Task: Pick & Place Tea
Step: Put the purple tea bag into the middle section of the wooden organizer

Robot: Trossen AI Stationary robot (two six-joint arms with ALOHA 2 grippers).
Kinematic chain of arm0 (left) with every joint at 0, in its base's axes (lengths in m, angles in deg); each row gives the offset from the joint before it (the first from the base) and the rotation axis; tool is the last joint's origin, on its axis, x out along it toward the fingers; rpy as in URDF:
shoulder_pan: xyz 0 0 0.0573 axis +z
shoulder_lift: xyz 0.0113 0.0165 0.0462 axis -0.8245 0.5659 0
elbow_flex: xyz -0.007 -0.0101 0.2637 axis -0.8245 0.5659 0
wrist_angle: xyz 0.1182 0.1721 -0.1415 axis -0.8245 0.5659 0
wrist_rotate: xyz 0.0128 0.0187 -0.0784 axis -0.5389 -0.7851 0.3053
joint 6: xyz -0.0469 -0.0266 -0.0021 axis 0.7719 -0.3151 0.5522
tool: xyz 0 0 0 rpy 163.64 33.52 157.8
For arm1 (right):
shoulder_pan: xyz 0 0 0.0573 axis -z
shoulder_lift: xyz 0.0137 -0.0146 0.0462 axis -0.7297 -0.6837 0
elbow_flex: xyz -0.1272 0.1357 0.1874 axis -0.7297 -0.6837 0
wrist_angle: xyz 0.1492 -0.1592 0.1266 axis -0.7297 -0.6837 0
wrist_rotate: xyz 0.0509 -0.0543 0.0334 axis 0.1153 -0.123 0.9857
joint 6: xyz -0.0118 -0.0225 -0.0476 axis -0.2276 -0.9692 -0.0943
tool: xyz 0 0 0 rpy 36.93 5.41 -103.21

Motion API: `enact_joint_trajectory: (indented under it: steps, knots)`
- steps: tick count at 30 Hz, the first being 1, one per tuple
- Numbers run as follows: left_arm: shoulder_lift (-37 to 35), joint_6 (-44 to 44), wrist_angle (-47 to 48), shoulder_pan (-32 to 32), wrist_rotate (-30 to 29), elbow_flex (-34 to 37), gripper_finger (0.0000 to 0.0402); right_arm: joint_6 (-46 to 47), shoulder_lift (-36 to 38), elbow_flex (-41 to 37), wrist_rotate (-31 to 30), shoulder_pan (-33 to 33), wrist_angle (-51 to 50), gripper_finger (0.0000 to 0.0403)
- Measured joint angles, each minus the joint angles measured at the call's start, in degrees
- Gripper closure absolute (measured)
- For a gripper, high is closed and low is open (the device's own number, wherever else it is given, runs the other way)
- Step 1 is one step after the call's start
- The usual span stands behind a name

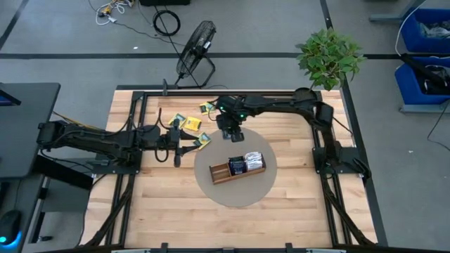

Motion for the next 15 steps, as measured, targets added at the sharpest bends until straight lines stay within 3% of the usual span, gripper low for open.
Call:
enact_joint_trajectory:
  steps: [7, 13, 15]
  knots:
    - [0.0, -0.1, 0.3, 1.3, -3.2, 0.0, 0.0241, 3.4, -0.7, -0.1, 6.9, -2.5, -2.1, 0.0255]
    - [0.0, -1.2, 0.9, 2.6, -3.2, 0.0, 0.0241, 3.9, 0.7, -0.2, 11.9, -3.7, -2.3, 0.0373]
    - [0.0, -2.1, 0.9, 3.0, -3.2, 0.0, 0.0241, 4.4, 1.9, -1.0, 12.7, -3.7, -1.7, 0.0393]
